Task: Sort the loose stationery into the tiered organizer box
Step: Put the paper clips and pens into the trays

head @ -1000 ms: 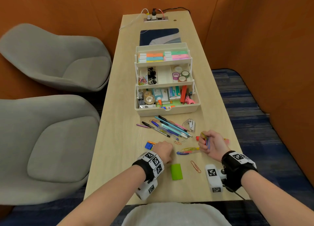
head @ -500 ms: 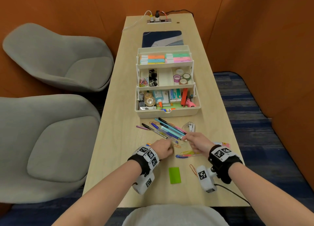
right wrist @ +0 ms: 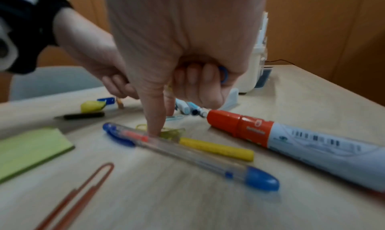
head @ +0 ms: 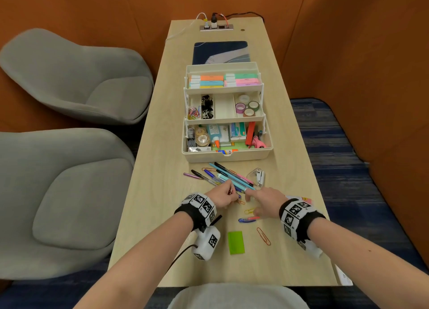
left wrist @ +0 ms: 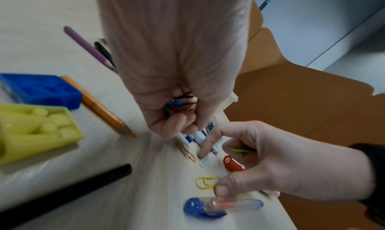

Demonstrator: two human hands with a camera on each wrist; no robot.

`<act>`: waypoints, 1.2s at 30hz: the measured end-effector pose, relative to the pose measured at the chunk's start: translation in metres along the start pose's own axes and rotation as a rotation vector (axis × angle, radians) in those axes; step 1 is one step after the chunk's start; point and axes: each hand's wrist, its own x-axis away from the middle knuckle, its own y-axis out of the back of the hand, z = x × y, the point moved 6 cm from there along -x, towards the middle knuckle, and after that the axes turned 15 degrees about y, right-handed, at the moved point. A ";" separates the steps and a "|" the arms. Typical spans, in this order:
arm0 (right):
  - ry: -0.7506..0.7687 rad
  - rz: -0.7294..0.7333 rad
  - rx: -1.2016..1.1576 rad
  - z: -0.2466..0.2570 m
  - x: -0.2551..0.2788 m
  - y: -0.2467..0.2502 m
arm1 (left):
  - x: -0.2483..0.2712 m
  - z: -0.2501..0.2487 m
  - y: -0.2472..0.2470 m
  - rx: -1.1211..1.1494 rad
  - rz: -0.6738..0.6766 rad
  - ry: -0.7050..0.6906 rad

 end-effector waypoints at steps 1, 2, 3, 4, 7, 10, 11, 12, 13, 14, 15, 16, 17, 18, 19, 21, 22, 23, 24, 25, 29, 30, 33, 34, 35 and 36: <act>0.003 0.002 0.024 0.001 0.000 0.000 | 0.000 0.000 -0.001 0.021 0.009 -0.010; 0.008 0.005 0.046 0.003 0.000 0.000 | 0.000 0.001 -0.001 0.023 0.009 -0.015; 0.015 0.009 0.066 0.005 -0.001 0.001 | 0.001 0.001 -0.002 0.017 0.008 -0.024; 0.022 0.019 0.087 0.007 -0.002 0.001 | 0.002 0.000 -0.002 -0.009 0.003 -0.025; 0.044 0.069 0.149 0.012 -0.006 0.001 | 0.005 -0.003 -0.004 -0.202 -0.051 -0.049; 0.022 0.115 0.164 0.012 -0.008 -0.004 | 0.010 -0.009 -0.007 -0.447 -0.173 -0.070; 0.014 0.119 0.165 0.011 -0.008 -0.005 | 0.011 -0.010 -0.008 -0.510 -0.220 -0.085; 0.009 0.121 0.168 0.011 -0.008 -0.006 | 0.013 -0.011 -0.009 -0.572 -0.263 -0.105; 0.004 0.122 0.173 0.011 -0.008 -0.006 | 0.013 -0.012 -0.010 -0.630 -0.303 -0.135; 0.000 0.126 0.171 0.011 -0.008 -0.007 | 0.014 -0.013 -0.010 -0.673 -0.336 -0.164; -0.009 0.130 0.152 0.010 -0.007 -0.007 | 0.014 -0.013 -0.012 -0.706 -0.356 -0.193; -0.023 0.127 0.104 0.009 -0.006 -0.006 | 0.014 -0.014 -0.013 -0.735 -0.365 -0.217; -0.041 0.108 0.023 0.006 -0.004 -0.005 | 0.014 -0.014 -0.014 -0.762 -0.368 -0.239; -0.060 0.074 -0.085 0.002 -0.002 -0.002 | 0.015 -0.015 -0.015 -0.787 -0.366 -0.255; -0.078 0.031 -0.201 -0.004 0.000 0.000 | 0.015 -0.015 -0.015 -0.807 -0.363 -0.266; -0.111 -0.069 -0.417 -0.017 0.007 0.006 | 0.015 -0.017 -0.014 -0.827 -0.356 -0.279; -0.137 -0.123 -0.518 -0.024 0.011 0.007 | 0.015 -0.019 -0.013 -0.828 -0.352 -0.278; -0.172 -0.176 -0.627 -0.029 0.015 0.009 | 0.015 -0.020 -0.013 -0.828 -0.341 -0.271; -0.218 -0.232 -0.755 -0.034 0.018 0.008 | 0.014 -0.021 -0.013 -0.827 -0.324 -0.262; -0.271 -0.289 -0.916 -0.037 0.021 0.006 | 0.014 -0.022 -0.014 -0.821 -0.299 -0.248; -0.429 -0.501 -1.591 -0.043 0.029 -0.012 | 0.011 -0.023 -0.018 -0.837 -0.222 -0.195; -0.430 -0.532 -1.668 -0.042 0.031 -0.013 | 0.011 -0.024 -0.019 -0.849 -0.214 -0.189; -0.409 -0.602 -1.784 -0.039 0.033 -0.013 | 0.011 -0.023 -0.023 -0.893 -0.203 -0.195; -0.415 -0.614 -1.793 -0.039 0.033 -0.013 | 0.012 -0.023 -0.025 -0.901 -0.210 -0.207; -0.424 -0.610 -1.783 -0.040 0.032 -0.014 | 0.013 -0.022 -0.025 -0.896 -0.215 -0.217; -0.436 -0.586 -1.746 -0.041 0.031 -0.016 | 0.014 -0.021 -0.025 -0.872 -0.217 -0.225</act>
